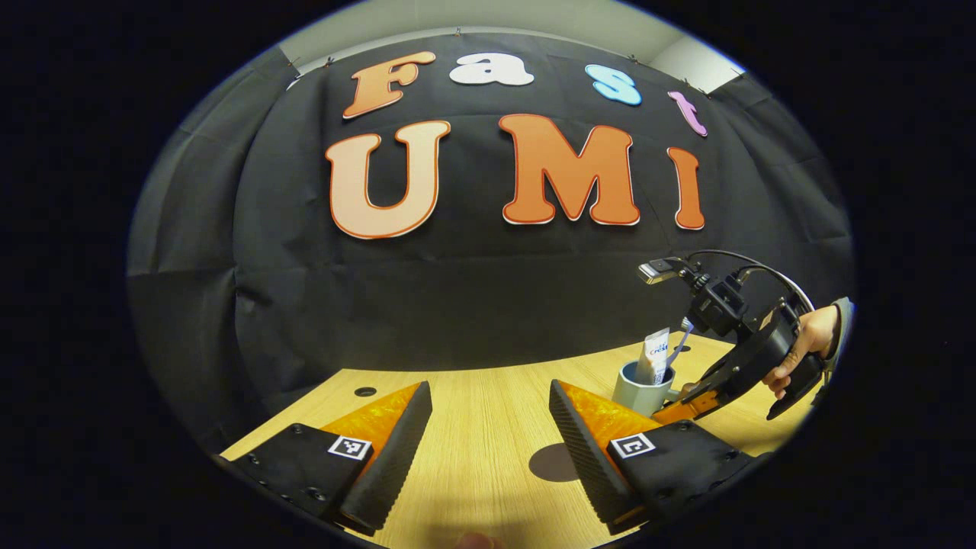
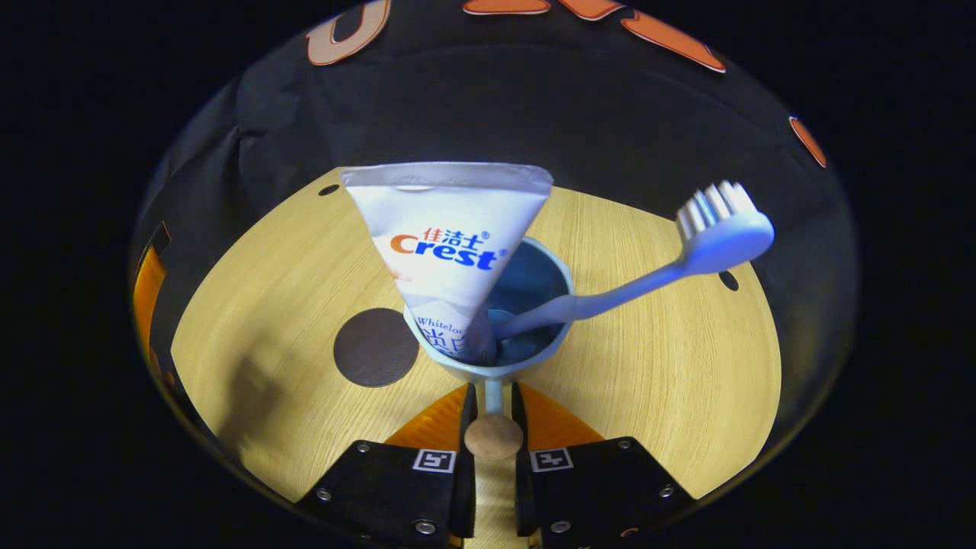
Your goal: Put the toothbrush and toothpaste on the desktop into the cup, then pick up the cup and place it on the coaster on the desktop.
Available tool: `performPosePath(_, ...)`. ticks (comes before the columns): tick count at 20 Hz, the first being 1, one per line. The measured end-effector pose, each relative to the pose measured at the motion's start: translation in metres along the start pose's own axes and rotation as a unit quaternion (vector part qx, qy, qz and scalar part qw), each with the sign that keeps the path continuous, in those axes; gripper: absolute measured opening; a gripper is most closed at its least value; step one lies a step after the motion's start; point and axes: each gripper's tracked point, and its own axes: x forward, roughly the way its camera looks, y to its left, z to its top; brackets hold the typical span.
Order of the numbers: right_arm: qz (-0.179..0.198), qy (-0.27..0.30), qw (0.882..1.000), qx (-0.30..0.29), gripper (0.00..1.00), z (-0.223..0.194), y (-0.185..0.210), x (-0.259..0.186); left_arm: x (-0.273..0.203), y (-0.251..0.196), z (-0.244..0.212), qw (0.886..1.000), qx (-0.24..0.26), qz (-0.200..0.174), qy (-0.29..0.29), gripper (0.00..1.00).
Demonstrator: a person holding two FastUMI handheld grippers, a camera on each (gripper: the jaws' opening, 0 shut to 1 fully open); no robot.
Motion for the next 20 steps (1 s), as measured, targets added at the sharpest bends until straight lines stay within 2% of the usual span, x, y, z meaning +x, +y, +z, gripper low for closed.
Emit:
performPosePath(4, 0.01, -0.006, 1.0, -0.021, 0.21, 0.002, 0.001, 0.002, -0.004, 0.003, 0.003, 1.0, 0.002, 0.003, -0.003, 0.96)
performPosePath(6, 0.02, -0.005, 0.999, -0.028, 0.21, 0.002, 0.001, 0.001, -0.005, 0.005, 0.004, 1.0, 0.002, 0.007, -0.003, 0.98)
performPosePath(7, 0.024, -0.004, 0.999, -0.033, 0.21, 0.002, 0.0, 0.001, -0.005, 0.007, 0.003, 1.0, 0.002, 0.009, -0.003, 0.95)
performPosePath(8, 0.028, -0.004, 0.999, -0.035, 0.21, 0.002, 0.0, 0.002, -0.005, 0.008, 0.003, 1.0, 0.002, 0.012, -0.003, 0.98)
performPosePath(9, 0.032, -0.004, 0.999, -0.039, 0.21, 0.003, 0.0, 0.001, -0.006, 0.01, 0.002, 1.0, 0.001, 0.013, -0.003, 0.95)
performPosePath(10, 0.034, -0.004, 0.999, -0.041, 0.21, 0.004, -0.001, 0.0, -0.007, 0.01, 0.002, 1.0, 0.0, 0.014, -0.002, 0.98)
performPosePath(20, 0.061, 0.011, 0.995, -0.078, 0.2, 0.006, -0.003, -0.003, -0.009, 0.018, -0.006, 1.0, -0.005, 0.023, 0.005, 0.98)
